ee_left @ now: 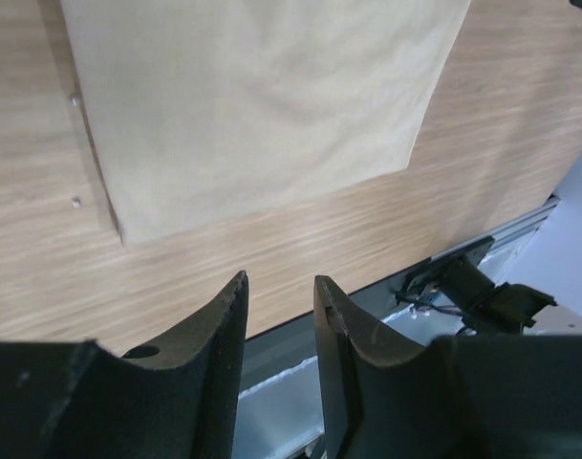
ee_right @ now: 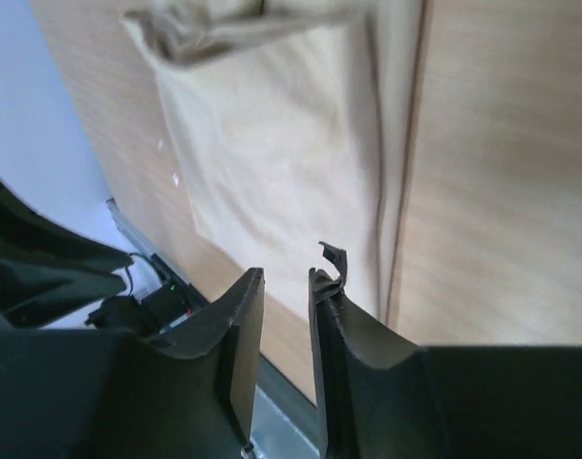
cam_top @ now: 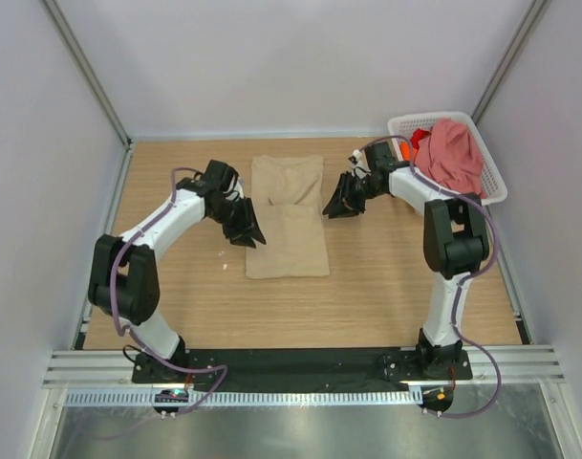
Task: Fold and stack the t-shirts
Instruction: Fold the tshirt
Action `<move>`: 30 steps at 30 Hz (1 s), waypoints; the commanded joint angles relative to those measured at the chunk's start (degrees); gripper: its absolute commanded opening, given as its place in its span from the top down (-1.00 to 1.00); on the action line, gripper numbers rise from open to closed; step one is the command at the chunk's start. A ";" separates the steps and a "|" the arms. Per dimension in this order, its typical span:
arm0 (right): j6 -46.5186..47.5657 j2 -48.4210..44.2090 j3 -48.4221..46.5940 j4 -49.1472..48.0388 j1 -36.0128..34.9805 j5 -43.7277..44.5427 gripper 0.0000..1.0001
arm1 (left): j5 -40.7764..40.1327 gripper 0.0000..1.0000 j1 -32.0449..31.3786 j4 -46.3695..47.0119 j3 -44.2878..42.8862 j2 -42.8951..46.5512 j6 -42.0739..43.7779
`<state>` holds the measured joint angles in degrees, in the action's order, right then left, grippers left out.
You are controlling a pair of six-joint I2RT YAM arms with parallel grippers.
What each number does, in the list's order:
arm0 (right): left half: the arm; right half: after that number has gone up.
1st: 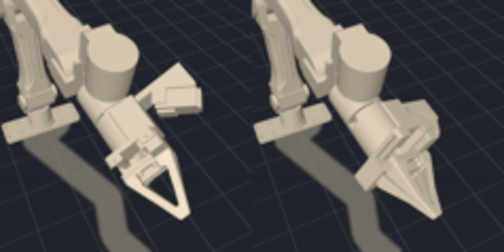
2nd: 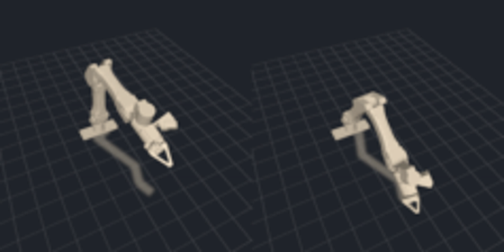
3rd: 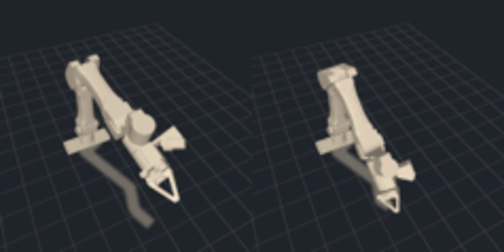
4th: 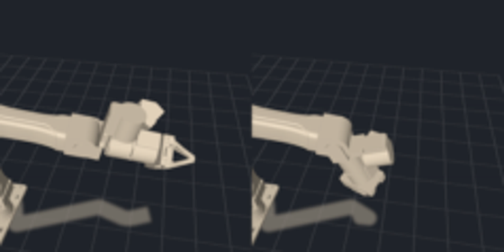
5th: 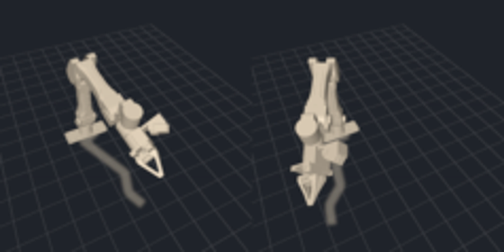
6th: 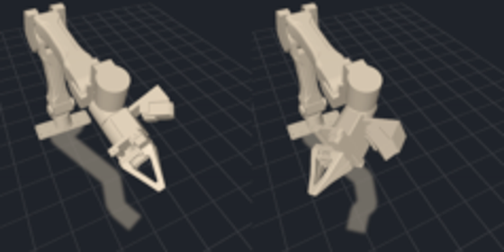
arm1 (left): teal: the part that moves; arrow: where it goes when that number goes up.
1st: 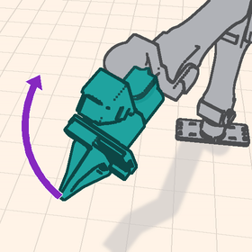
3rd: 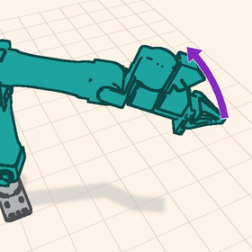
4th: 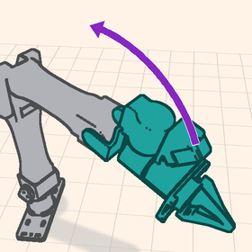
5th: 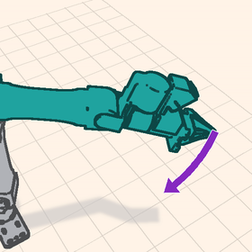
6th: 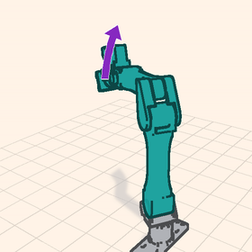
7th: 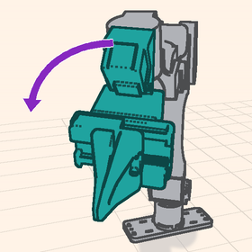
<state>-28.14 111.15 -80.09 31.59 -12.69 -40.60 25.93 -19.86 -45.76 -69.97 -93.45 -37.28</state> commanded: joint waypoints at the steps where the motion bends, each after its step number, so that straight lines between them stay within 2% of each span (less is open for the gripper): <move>1: 1.68 6.43 -9.62 2.93 -0.58 4.47 0.32 | -1.15 0.30 0.96 -1.88 -5.07 -5.85 0.62; 6: 3.53 15.58 -19.20 4.62 -1.11 3.60 0.27 | 1.48 0.35 0.87 0.31 -7.20 -12.45 -0.78; 9: 3.18 17.60 -21.76 4.62 -1.11 3.77 0.26 | 2.01 0.35 0.87 2.60 -4.48 -11.24 -2.36; 17: 1.95 19.27 -24.40 3.82 -2.25 4.48 0.23 | 1.93 0.36 0.96 5.33 4.75 -7.54 -3.33; 30: 3.27 22.88 -27.31 5.94 -3.57 8.25 0.21 | 2.46 0.37 0.96 5.42 5.90 -7.27 -2.36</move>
<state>-25.82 133.93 -104.71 36.51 -16.03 -34.52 26.81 -19.03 -41.39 -64.25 -103.31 -40.05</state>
